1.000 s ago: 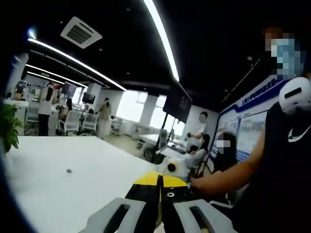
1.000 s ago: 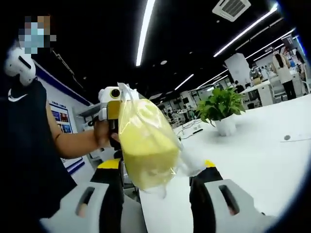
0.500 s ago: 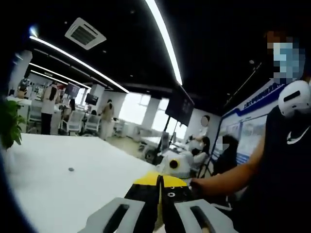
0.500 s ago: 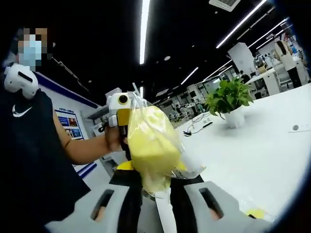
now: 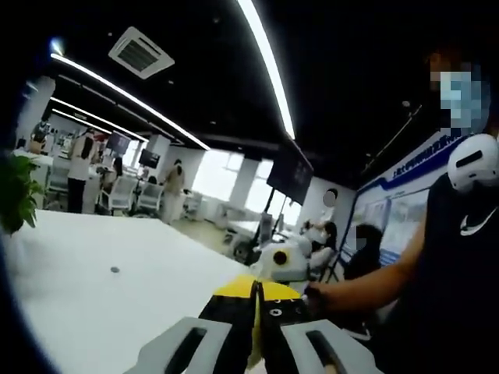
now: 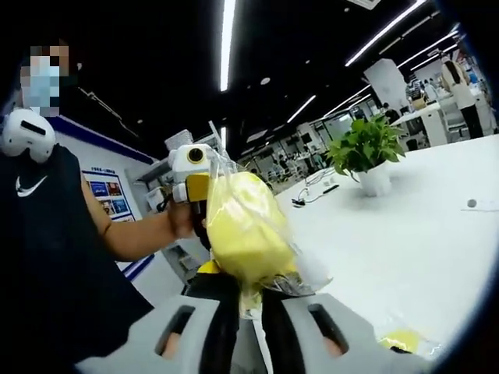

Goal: Compare the silicone blocks by pressing each to a similar depth, holding the contact briefly, and releasing to observe deformation and rebound differences across the visible hardness samples.

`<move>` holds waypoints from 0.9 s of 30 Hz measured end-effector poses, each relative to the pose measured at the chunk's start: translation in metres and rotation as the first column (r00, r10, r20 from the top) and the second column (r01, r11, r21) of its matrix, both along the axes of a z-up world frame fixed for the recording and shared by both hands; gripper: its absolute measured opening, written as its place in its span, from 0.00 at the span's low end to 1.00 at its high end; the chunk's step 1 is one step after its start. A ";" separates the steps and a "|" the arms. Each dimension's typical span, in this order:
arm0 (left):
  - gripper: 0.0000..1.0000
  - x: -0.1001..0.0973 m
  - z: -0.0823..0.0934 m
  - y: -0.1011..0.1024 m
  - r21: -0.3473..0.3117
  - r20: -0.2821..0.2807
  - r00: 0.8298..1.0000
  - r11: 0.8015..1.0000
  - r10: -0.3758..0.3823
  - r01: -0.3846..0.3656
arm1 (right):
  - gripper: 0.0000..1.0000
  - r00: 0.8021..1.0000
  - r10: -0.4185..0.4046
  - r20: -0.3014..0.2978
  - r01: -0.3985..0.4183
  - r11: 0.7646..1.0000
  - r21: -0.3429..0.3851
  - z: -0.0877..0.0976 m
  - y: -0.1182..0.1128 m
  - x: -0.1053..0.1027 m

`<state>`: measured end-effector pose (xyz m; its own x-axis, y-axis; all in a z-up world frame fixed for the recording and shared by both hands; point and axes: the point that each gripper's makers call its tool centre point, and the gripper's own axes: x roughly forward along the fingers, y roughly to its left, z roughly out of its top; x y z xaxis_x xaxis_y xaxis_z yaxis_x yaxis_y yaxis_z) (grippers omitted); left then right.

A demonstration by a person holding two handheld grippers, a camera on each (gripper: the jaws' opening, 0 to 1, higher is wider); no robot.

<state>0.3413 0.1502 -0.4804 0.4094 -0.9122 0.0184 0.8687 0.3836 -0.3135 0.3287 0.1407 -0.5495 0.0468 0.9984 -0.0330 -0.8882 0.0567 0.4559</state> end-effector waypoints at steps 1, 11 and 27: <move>0.00 0.000 0.000 0.000 0.001 0.002 1.000 1.000 0.002 -0.002 | 0.03 1.000 -0.007 0.002 0.007 1.000 -0.009 -0.001 0.000 0.002; 0.03 0.003 -0.002 0.002 0.029 0.070 0.997 0.999 0.029 -0.031 | 0.02 1.000 -0.013 0.004 0.013 1.000 -0.026 -0.001 0.000 0.004; 0.03 0.002 -0.002 0.003 0.000 0.009 1.000 1.000 0.025 -0.025 | 0.02 1.000 0.003 0.019 -0.002 0.999 -0.043 0.002 0.001 0.003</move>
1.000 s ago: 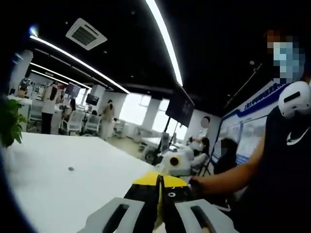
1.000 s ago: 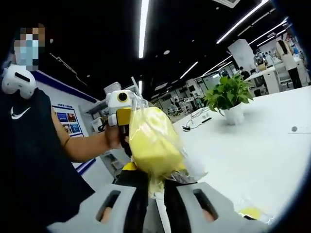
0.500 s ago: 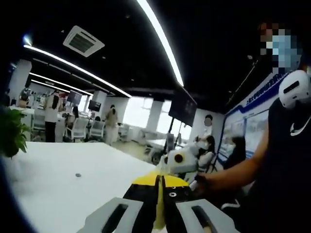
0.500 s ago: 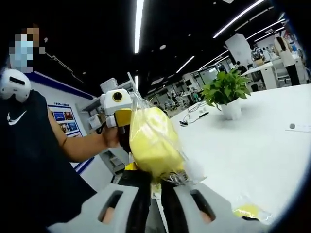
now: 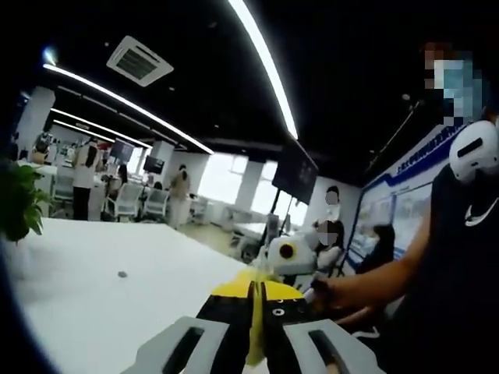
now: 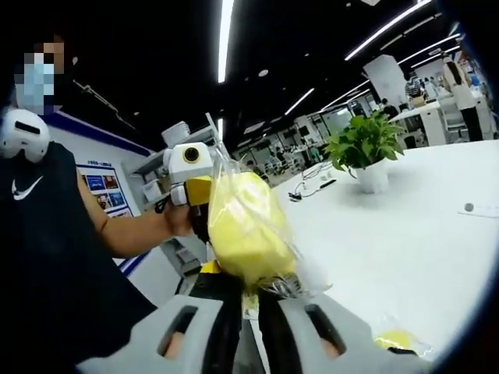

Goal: Compare the silicone blocks by pressing each to a similar depth, holding the contact briefly, and releasing to observe deformation and rebound differences across the visible hardness samples.

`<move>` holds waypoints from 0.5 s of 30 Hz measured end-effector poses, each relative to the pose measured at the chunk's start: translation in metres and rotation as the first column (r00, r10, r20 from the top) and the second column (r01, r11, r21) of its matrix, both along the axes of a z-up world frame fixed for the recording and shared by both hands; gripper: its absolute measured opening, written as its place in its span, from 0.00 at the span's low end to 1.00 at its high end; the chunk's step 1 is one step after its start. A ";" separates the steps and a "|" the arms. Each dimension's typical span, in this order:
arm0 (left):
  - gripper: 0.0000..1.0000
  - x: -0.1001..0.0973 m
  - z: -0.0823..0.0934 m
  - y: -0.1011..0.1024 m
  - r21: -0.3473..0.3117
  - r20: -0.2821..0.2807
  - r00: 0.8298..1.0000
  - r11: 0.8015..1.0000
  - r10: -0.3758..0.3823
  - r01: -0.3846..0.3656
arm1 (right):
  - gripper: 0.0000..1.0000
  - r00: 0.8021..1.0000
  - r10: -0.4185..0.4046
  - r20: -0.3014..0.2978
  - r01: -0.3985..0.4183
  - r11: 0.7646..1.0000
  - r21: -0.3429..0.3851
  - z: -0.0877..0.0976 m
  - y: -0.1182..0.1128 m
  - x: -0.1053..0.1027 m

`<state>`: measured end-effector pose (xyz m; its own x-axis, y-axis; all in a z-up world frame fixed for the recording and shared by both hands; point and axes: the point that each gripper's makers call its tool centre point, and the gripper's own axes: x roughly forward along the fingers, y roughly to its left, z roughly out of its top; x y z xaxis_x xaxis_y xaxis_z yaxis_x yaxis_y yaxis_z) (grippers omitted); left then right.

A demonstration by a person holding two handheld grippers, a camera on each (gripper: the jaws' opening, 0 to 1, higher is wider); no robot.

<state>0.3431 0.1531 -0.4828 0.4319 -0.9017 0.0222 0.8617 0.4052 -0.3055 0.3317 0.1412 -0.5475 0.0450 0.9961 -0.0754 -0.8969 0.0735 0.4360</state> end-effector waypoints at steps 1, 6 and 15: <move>0.03 0.000 0.000 0.000 -0.001 0.001 1.000 1.000 0.000 0.000 | 0.02 1.000 0.004 0.000 -0.004 1.000 -0.002 0.000 0.000 -0.001; 0.03 0.000 0.004 -0.001 -0.011 0.031 1.000 1.000 0.000 0.001 | 0.02 1.000 0.024 0.007 -0.023 0.999 -0.032 -0.003 0.002 -0.004; 0.00 -0.003 0.003 -0.001 0.020 0.070 0.998 1.000 0.001 -0.003 | 0.03 0.999 0.034 0.019 -0.033 0.999 -0.042 -0.005 0.003 -0.006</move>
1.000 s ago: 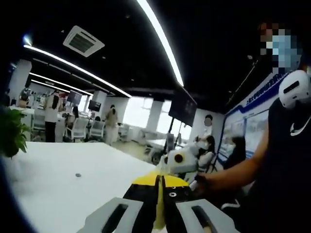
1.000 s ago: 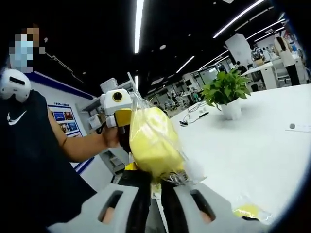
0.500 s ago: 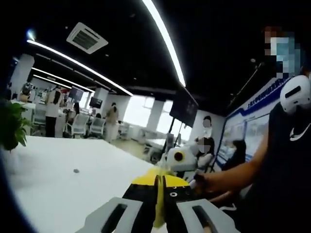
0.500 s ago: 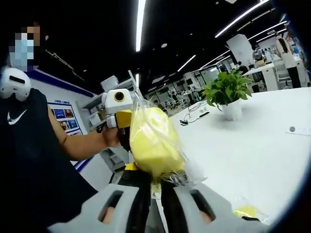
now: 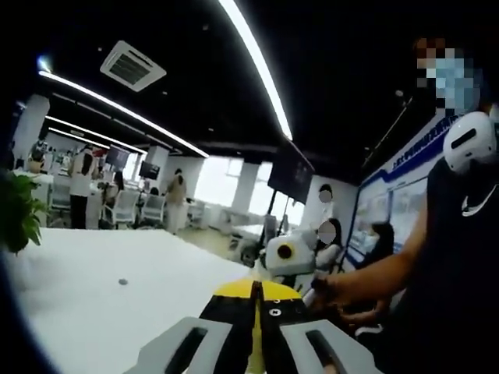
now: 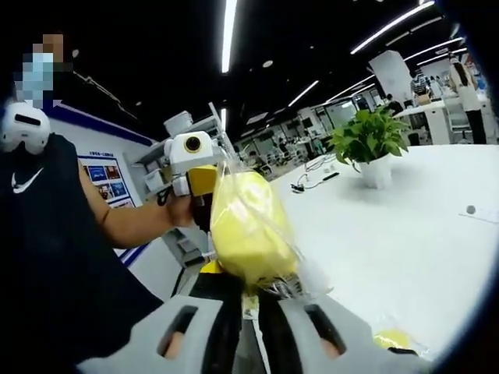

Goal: Compare the silicone blocks by pressing each to a similar depth, holding the contact briefly, and releasing to observe deformation and rebound differences across the visible hardness samples.

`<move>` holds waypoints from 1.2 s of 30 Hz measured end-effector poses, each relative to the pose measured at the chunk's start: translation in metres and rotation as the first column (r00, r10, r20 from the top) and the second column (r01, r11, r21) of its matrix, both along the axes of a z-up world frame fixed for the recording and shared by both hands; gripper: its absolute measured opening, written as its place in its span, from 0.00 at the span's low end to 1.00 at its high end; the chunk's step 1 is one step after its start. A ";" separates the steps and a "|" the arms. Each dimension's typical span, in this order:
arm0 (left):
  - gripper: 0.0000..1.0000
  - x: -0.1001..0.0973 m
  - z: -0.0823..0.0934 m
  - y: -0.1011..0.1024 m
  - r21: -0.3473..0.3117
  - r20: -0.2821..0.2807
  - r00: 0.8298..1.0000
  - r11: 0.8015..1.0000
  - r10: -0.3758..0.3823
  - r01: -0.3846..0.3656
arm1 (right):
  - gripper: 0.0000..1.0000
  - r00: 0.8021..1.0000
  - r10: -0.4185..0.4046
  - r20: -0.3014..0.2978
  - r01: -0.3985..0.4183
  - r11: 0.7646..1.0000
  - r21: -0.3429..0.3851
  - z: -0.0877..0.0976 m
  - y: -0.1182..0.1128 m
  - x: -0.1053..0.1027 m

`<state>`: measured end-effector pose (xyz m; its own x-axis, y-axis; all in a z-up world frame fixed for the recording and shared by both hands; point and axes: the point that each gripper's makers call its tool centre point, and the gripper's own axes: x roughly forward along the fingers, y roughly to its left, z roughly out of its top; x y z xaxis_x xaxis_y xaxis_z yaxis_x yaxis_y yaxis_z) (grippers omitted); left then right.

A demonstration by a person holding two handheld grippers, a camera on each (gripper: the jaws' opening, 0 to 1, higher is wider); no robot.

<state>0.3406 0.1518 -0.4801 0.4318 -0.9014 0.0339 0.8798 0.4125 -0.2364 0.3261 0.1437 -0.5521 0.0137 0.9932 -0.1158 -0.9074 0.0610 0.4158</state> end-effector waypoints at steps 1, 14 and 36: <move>0.00 0.000 0.001 0.000 -0.006 -0.006 1.000 1.000 -0.003 0.003 | 0.03 1.000 -0.008 0.015 0.008 1.000 0.017 0.000 -0.001 0.002; 0.00 0.001 -0.003 -0.001 -0.005 -0.042 0.999 1.000 0.007 -0.007 | 0.09 1.000 -0.016 -0.020 0.017 0.998 0.053 -0.004 0.000 0.004; 0.00 0.012 0.009 0.005 -0.083 -0.053 0.998 0.996 0.028 -0.033 | 0.50 0.973 -0.196 0.119 0.188 0.979 0.076 0.005 -0.009 0.031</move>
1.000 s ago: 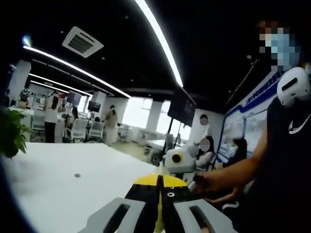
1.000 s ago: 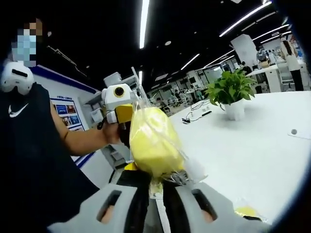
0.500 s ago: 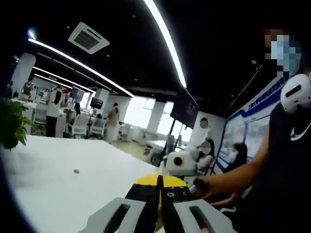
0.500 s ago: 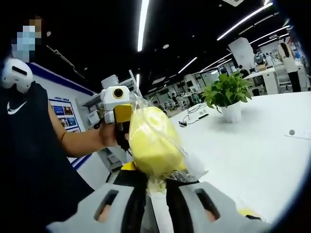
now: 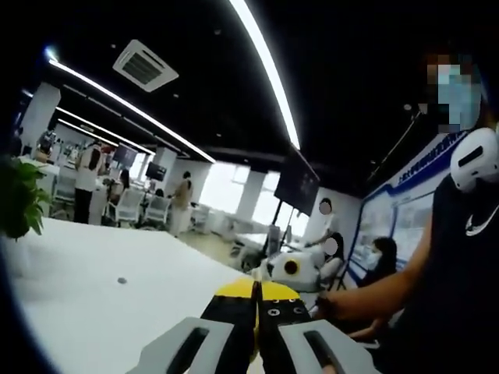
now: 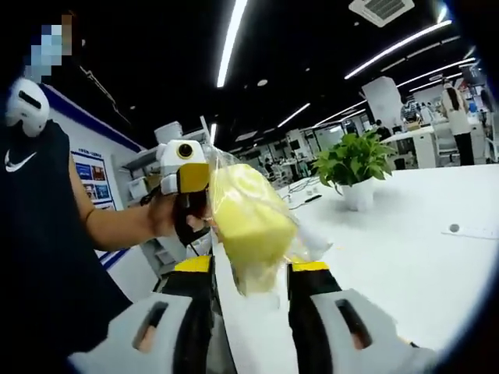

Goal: Compare the silicone blocks by pressing each to a similar depth, holding the contact briefly, and releasing to observe deformation and rebound differences across the visible hardness samples.

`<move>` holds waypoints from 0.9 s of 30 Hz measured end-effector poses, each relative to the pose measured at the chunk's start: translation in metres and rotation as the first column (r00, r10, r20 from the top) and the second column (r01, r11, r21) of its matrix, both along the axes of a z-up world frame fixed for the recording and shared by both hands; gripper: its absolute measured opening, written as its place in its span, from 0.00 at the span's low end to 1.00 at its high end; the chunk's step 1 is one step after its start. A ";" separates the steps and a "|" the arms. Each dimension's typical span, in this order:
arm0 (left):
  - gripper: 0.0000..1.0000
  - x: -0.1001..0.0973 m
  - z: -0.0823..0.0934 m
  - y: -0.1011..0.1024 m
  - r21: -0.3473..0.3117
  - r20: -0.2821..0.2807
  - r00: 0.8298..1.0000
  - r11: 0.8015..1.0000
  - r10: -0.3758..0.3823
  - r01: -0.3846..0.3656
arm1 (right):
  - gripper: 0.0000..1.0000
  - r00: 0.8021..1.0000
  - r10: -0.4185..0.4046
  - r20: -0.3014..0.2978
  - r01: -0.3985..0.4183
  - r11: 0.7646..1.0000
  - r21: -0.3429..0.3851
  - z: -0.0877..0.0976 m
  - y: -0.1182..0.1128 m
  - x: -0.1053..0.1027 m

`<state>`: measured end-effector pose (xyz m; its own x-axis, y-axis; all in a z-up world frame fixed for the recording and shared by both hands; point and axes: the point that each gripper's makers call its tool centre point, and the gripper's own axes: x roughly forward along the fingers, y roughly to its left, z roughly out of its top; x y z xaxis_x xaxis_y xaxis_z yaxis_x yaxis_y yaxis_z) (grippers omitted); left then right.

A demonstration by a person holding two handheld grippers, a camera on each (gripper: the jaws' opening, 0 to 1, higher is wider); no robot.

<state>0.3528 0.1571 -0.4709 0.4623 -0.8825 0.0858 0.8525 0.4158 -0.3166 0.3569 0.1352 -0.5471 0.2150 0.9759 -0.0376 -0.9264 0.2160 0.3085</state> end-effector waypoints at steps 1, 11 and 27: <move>0.00 0.000 0.001 0.001 -0.004 -0.001 1.000 1.000 0.002 -0.002 | 0.57 1.000 -0.014 0.005 0.014 1.000 -0.002 0.000 -0.001 0.002; 0.00 0.005 0.008 0.009 -0.052 -0.015 0.999 0.998 0.033 -0.034 | 0.96 0.975 -0.200 0.096 0.205 0.978 -0.042 0.004 -0.033 0.032; 0.00 0.023 -0.013 0.030 -0.100 -0.109 0.988 0.987 0.114 -0.125 | 0.96 0.866 -0.464 0.186 0.492 0.855 -0.162 -0.051 -0.119 0.033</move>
